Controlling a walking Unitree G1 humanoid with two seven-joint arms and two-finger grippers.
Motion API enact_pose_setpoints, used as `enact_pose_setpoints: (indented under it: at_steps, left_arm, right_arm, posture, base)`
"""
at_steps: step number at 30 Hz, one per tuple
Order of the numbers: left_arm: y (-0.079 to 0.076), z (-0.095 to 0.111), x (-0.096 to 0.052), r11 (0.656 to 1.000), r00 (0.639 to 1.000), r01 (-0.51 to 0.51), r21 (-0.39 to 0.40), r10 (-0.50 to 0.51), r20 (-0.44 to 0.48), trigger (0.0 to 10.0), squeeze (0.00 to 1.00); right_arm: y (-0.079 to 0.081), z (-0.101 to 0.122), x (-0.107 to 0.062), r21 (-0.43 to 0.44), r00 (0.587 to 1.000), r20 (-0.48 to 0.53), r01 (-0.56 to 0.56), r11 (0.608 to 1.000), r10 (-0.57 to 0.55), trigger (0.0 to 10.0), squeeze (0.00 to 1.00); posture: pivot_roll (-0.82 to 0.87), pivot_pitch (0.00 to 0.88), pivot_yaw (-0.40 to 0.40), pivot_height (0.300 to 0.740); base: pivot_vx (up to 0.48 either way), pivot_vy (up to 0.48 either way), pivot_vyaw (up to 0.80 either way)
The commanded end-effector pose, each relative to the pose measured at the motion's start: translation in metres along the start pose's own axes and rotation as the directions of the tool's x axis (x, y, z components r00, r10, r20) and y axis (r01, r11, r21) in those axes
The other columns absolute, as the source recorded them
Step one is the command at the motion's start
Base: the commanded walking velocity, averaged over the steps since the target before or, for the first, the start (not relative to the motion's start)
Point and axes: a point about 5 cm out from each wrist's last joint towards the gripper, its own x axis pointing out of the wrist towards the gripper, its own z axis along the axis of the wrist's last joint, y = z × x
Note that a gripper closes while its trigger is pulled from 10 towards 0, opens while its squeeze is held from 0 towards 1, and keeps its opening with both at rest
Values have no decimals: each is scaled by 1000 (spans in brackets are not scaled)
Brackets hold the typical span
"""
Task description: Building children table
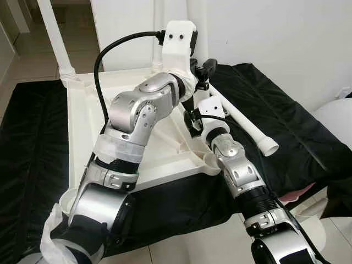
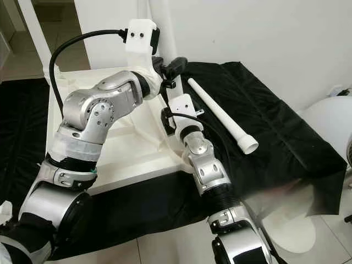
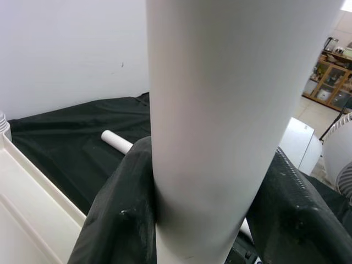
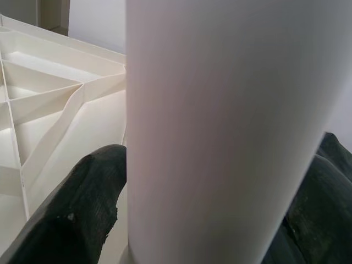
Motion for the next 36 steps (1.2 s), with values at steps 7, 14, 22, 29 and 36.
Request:
enact_pose_setpoints:
  at_steps: [7,14,22,29,36]
  left_arm:
    - [-7,9,2,999,999,14,31,-15,35,10000,0]
    - [-9,9,2,999,999,16,29,-17,33,10000,0]
    - [-9,9,3,999,999,18,34,-19,31,10000,0]
    - [-10,9,3,999,999,22,41,-23,33,10000,0]
    - [-10,10,4,997,999,7,75,-10,34,10000,0]
  right_arm:
    - [-4,5,5,-2,999,25,21,1000,-21,8863,0]
    - [-5,6,8,12,999,35,27,1000,-28,8471,0]
    - [-5,6,9,25,999,38,26,999,-27,0,0]
    - [-5,6,10,36,999,42,29,999,-31,0,0]
    - [-6,5,11,44,998,39,43,998,-45,1569,0]
  posture:
    - [1,0,-44,740]
    - [1,0,-46,740]
    - [3,0,-47,740]
    - [3,0,-44,740]
    - [4,0,-43,740]
  base:
    - [0,0,0]
    - [0,0,0]
    - [0,0,0]
    - [0,0,0]
    - [0,0,0]
